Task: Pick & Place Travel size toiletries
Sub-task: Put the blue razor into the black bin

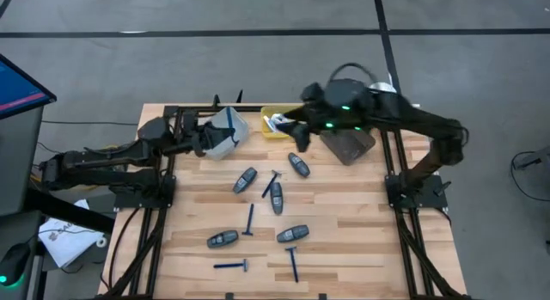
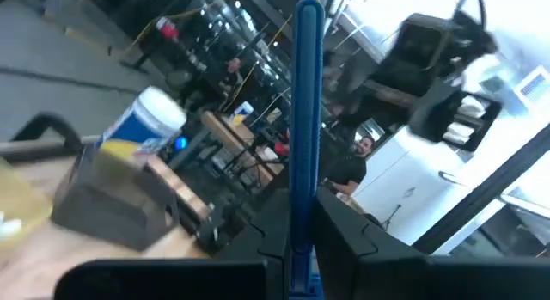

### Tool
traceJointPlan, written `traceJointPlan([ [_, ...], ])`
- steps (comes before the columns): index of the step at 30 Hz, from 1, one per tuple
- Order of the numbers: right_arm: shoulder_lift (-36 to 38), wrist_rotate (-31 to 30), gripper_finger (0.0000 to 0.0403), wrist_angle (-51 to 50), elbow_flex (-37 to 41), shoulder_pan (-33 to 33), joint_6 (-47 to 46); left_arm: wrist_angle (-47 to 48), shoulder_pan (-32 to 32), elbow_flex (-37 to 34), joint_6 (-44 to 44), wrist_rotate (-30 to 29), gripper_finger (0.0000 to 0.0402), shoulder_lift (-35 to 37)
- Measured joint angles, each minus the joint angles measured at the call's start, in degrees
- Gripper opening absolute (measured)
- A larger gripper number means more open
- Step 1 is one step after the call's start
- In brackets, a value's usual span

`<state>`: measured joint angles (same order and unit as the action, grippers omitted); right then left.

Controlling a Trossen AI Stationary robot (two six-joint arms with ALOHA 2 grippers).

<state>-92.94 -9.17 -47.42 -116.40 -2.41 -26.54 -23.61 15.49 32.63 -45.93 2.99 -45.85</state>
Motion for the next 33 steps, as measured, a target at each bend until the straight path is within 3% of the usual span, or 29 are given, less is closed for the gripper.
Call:
traceJointPlan([
  [5, -4.7, 9.44, 0.0226, 8.17, -0.13, -3.87, 0.97, -1.02, 0.0, 6.03, 3.62, 4.35, 0.0021, -5.13],
  [11, -5.93, 15.25, 0.0227, 13.08, -0.06, -5.3, 2.52, -0.72, 0.0, 10.25, 4.06, 8.5, 0.0021, -10.39],
  [22, -5.84, 15.52, 0.0226, 14.49, -0.11, -5.32, 3.14, -0.28, 0.0, 17.33, 8.59, 11.61, 0.0021, -18.46],
  [33, -5.34, 15.77, 0.0225, 14.29, -0.1, -5.93, 3.14, -0.68, 0.0, 20.32, 11.43, 13.52, 0.0021, -19.97],
])
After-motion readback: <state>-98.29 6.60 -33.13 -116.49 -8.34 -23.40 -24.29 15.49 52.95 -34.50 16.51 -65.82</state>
